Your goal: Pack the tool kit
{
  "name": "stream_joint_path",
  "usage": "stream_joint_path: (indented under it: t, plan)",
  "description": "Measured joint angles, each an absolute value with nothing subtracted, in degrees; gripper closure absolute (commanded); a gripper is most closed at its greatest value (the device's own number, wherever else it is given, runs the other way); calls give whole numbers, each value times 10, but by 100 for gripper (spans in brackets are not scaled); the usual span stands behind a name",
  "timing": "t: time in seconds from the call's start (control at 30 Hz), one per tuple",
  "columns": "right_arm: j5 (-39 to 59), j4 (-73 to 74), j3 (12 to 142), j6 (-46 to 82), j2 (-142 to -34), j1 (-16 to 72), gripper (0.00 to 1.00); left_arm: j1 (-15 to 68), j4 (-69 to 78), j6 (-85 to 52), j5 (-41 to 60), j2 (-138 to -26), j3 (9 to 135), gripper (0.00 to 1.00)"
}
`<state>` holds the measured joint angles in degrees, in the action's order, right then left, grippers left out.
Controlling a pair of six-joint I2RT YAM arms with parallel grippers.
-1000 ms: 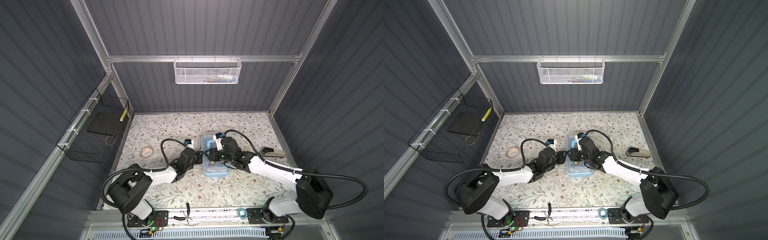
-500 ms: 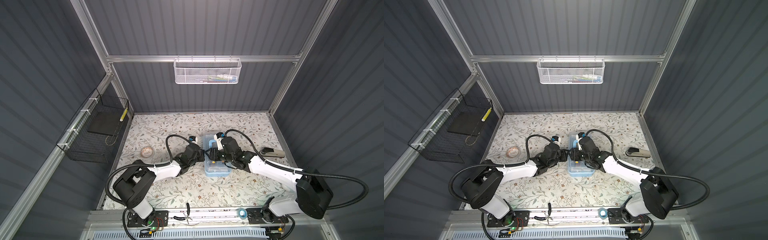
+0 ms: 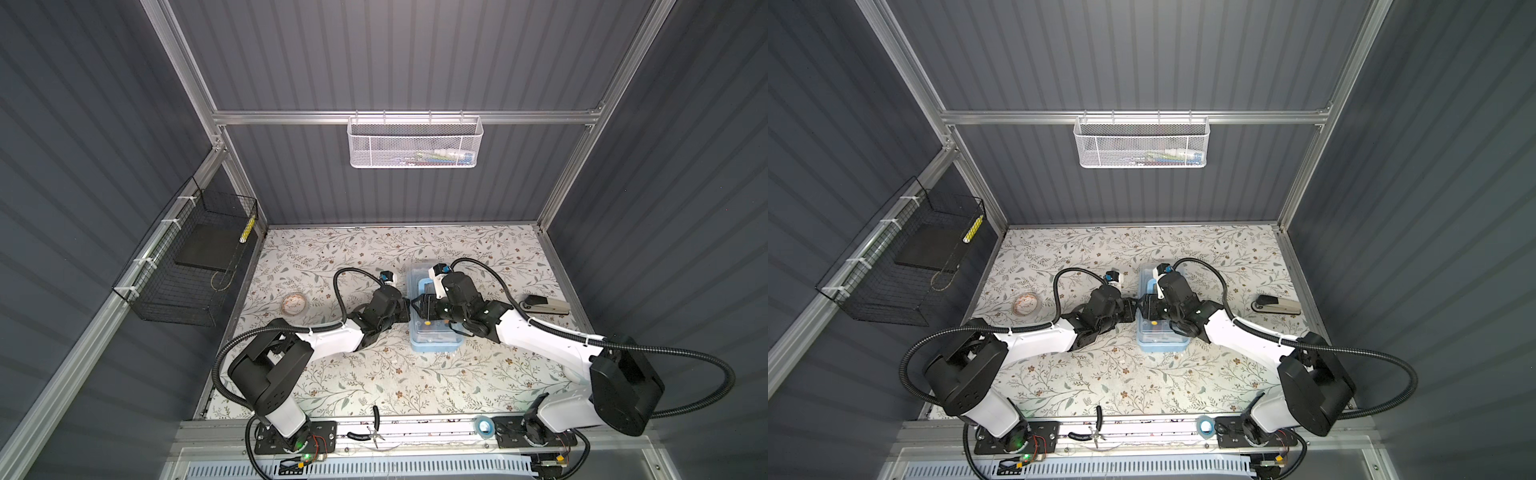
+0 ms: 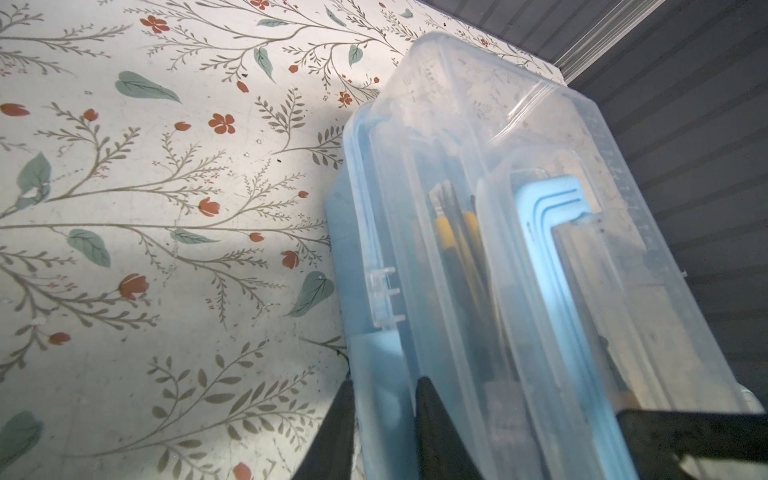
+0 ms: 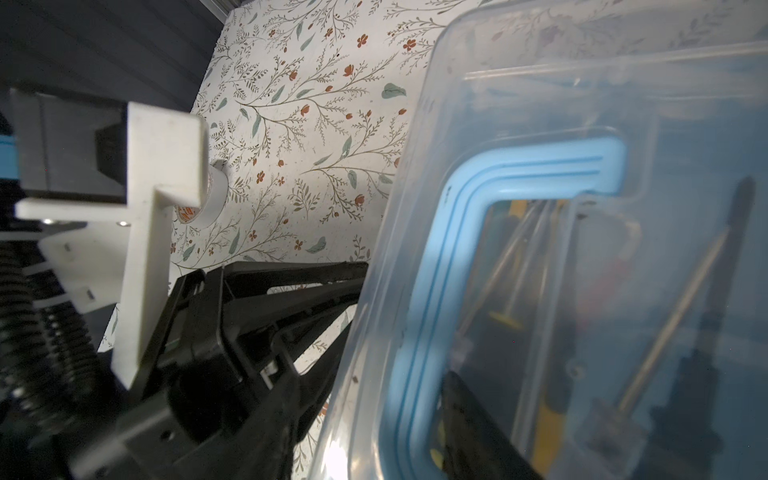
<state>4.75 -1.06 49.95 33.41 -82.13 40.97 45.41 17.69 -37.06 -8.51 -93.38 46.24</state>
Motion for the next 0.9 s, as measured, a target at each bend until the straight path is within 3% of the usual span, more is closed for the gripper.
stream_joint_path:
  t: [0.9]
  plan:
    - [47,-10,502,337,-825,410,44,418,229,-373,-18,-952,442,77]
